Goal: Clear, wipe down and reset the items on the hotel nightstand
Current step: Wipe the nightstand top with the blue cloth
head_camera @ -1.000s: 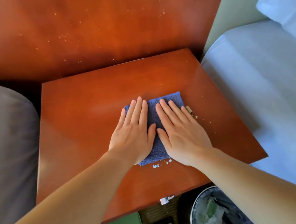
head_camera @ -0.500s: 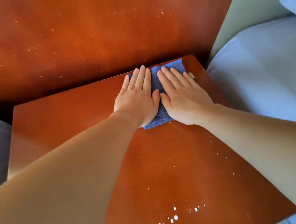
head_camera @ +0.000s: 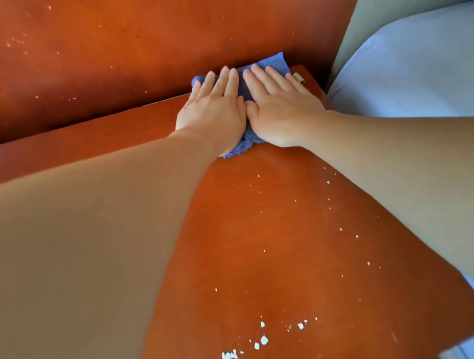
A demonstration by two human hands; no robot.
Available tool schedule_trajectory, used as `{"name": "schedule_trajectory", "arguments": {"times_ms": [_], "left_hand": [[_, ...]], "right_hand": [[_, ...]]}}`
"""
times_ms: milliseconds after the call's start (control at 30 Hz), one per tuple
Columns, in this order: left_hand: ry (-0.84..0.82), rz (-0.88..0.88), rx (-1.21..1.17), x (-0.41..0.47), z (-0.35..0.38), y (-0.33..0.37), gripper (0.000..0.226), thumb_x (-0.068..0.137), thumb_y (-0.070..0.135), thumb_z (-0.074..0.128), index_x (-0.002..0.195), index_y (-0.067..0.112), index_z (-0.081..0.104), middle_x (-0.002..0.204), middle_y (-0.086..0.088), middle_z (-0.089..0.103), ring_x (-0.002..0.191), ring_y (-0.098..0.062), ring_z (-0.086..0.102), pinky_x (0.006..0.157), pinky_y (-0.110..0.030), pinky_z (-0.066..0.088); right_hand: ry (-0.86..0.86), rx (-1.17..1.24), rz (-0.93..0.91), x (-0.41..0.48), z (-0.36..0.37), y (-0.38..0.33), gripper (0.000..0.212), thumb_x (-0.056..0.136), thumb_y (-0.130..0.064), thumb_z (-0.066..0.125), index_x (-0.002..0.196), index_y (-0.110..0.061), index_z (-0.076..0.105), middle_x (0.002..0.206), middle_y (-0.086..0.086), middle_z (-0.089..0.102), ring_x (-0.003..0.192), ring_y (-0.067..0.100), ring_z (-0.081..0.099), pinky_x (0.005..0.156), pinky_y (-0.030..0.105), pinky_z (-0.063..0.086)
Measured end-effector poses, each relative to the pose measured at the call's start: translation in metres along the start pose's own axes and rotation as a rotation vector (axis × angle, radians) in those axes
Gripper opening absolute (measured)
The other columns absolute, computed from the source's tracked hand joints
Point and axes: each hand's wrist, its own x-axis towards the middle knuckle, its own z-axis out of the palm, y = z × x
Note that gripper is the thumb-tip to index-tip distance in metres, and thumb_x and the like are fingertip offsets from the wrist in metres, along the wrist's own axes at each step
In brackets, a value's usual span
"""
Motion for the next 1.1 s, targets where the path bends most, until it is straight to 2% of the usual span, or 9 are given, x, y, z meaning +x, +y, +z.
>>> {"name": "schedule_trajectory", "arguments": {"times_ms": [133, 267, 433, 767, 967, 1100], "left_hand": [[-0.087, 0.097, 0.064, -0.009, -0.001, -0.004, 0.055, 0.106, 0.028, 0.011, 0.156, 0.007, 0.002, 0.164, -0.009, -0.009, 0.150, -0.029, -0.008, 0.123, -0.045, 0.001], [-0.082, 0.091, 0.001, -0.041, -0.003, 0.001, 0.055, 0.106, 0.029, 0.011, 0.155, 0.009, -0.005, 0.164, -0.008, -0.008, 0.151, -0.027, -0.008, 0.123, -0.041, 0.000], [-0.092, 0.113, 0.016, -0.083, 0.001, 0.014, 0.057, 0.106, 0.032, 0.012, 0.155, 0.010, -0.005, 0.164, -0.008, -0.008, 0.150, -0.027, -0.009, 0.122, -0.041, 0.000], [-0.193, 0.157, -0.036, -0.147, -0.007, 0.034, 0.061, 0.105, 0.040, 0.016, 0.155, 0.014, -0.007, 0.164, -0.003, -0.009, 0.151, -0.022, -0.008, 0.122, -0.036, 0.001], [-0.237, 0.188, 0.154, -0.172, -0.018, 0.002, 0.060, 0.105, 0.043, 0.009, 0.155, 0.018, -0.013, 0.163, 0.002, -0.014, 0.151, -0.018, -0.009, 0.123, -0.040, -0.002], [-0.259, 0.110, 0.212, -0.187, -0.022, -0.044, 0.058, 0.105, 0.040, 0.008, 0.154, 0.018, -0.015, 0.163, 0.003, -0.015, 0.151, -0.018, -0.009, 0.122, -0.043, -0.003]], "right_hand": [[-0.031, 0.029, 0.020, -0.014, 0.001, -0.006, 0.056, 0.104, -0.035, 0.011, 0.155, -0.020, -0.008, 0.163, -0.003, -0.013, 0.149, 0.013, -0.011, 0.121, 0.036, -0.006], [-0.031, 0.039, 0.016, -0.044, 0.004, -0.013, 0.056, 0.104, -0.035, 0.012, 0.154, -0.020, -0.009, 0.162, -0.003, -0.013, 0.149, 0.014, -0.011, 0.121, 0.036, -0.006], [-0.040, 0.046, -0.005, -0.092, 0.007, -0.021, 0.057, 0.104, -0.035, 0.014, 0.154, -0.020, -0.008, 0.163, -0.003, -0.013, 0.149, 0.013, -0.011, 0.121, 0.036, -0.006], [-0.077, 0.034, -0.013, -0.164, 0.013, -0.028, 0.059, 0.104, -0.034, 0.019, 0.155, -0.018, -0.007, 0.163, -0.001, -0.012, 0.149, 0.015, -0.009, 0.121, 0.036, -0.005], [-0.148, 0.014, -0.078, -0.174, 0.005, -0.055, 0.066, 0.103, -0.043, 0.023, 0.155, -0.016, -0.008, 0.163, 0.001, -0.012, 0.150, 0.018, -0.009, 0.121, 0.038, -0.002], [-0.179, 0.016, -0.136, -0.152, 0.006, -0.104, 0.065, 0.104, -0.045, 0.020, 0.154, -0.015, -0.009, 0.162, 0.004, -0.014, 0.150, 0.021, -0.010, 0.120, 0.040, -0.002]]}}
